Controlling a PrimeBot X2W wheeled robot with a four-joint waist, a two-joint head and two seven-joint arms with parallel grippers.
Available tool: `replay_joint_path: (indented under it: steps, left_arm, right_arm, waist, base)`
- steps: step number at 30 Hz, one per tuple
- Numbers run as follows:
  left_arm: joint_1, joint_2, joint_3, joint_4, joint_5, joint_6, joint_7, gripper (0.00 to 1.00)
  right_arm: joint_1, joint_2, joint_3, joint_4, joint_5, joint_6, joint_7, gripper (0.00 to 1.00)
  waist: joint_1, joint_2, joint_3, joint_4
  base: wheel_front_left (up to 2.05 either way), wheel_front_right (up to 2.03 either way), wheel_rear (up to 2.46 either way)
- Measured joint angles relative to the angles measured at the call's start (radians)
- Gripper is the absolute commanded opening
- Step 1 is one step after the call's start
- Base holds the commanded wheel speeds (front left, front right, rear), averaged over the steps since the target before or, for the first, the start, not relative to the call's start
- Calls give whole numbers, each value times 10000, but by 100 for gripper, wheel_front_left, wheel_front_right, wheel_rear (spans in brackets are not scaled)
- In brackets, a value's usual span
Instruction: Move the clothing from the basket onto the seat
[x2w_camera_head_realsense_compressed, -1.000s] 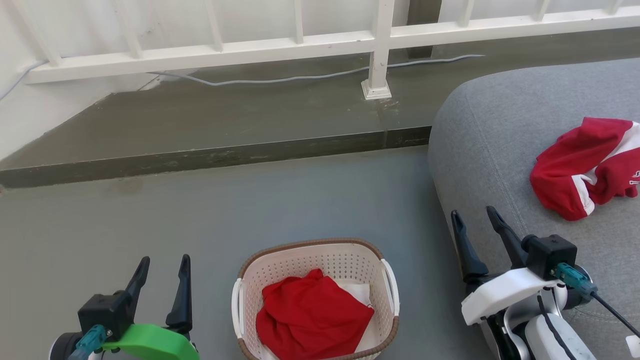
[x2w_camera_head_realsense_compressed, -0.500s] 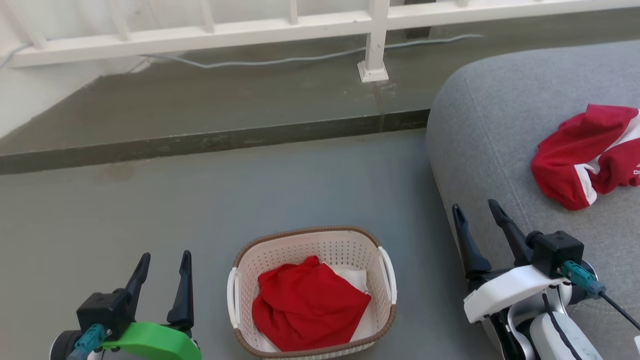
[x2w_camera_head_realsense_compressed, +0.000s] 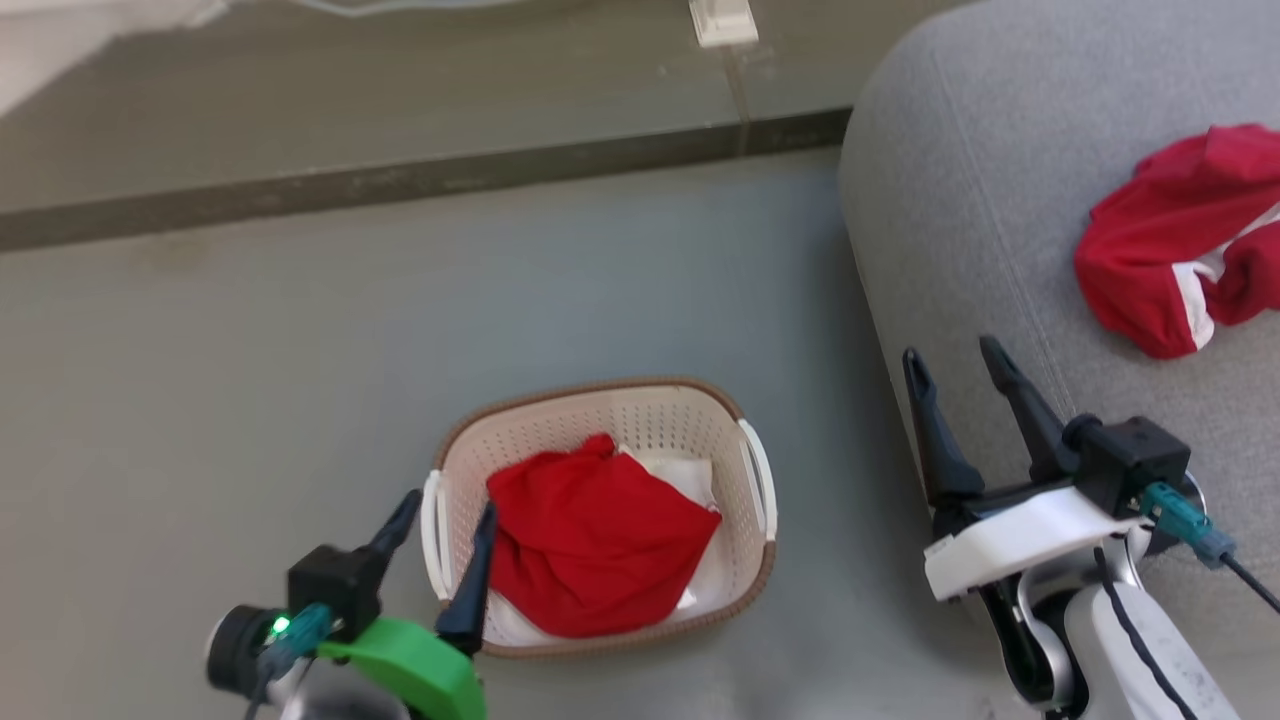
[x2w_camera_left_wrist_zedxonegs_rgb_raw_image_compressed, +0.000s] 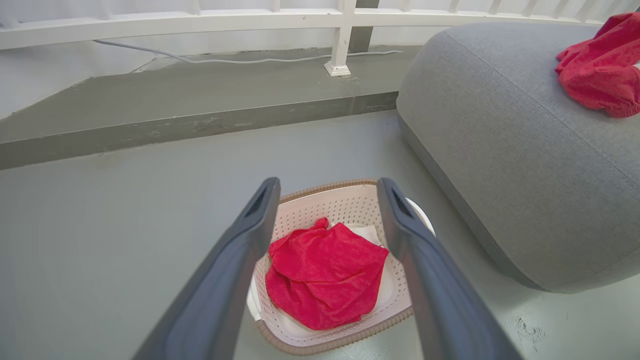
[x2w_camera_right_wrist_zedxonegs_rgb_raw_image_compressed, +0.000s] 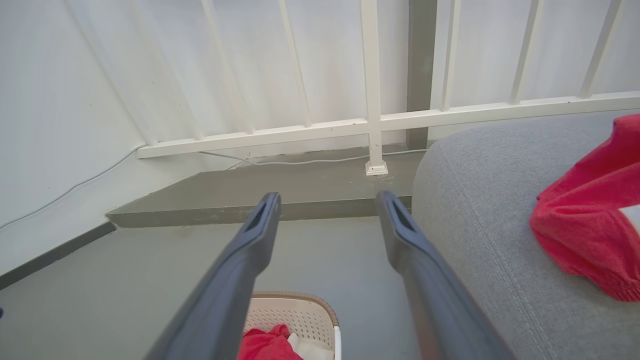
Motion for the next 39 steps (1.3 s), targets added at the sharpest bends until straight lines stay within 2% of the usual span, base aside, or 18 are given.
replay_joint_path:
  steps: [11,21,31,39]
  left_arm:
    - [-1580,-424,-1024,1653,115,-853,802,100]
    - [-3015,-523,-1014,3085,477,-1116,1306,100]
    - [-4273,165,-928,4280,738,-1279,1879,100]
    - [-5515,732,-861,4913,1373,-1279,2368,100]
  right_arm:
    - [-725,90,88,-602,13,2,-21,100]
    - [-1101,301,257,-780,224,0,-240,100]
    - [-1649,355,489,-941,591,2,-640,100]
    - [-2114,410,616,-1030,859,4,-861,100]
  waist:
    - [0,0,1458,-586]
    - [1,0,2817,-1333]
    - [2,0,4197,-2188]
    - [2,0,5367,-2806]
  base:
    - [0,0,0]
    - [0,0,0]
    - [0,0,0]
    - [0,0,0]
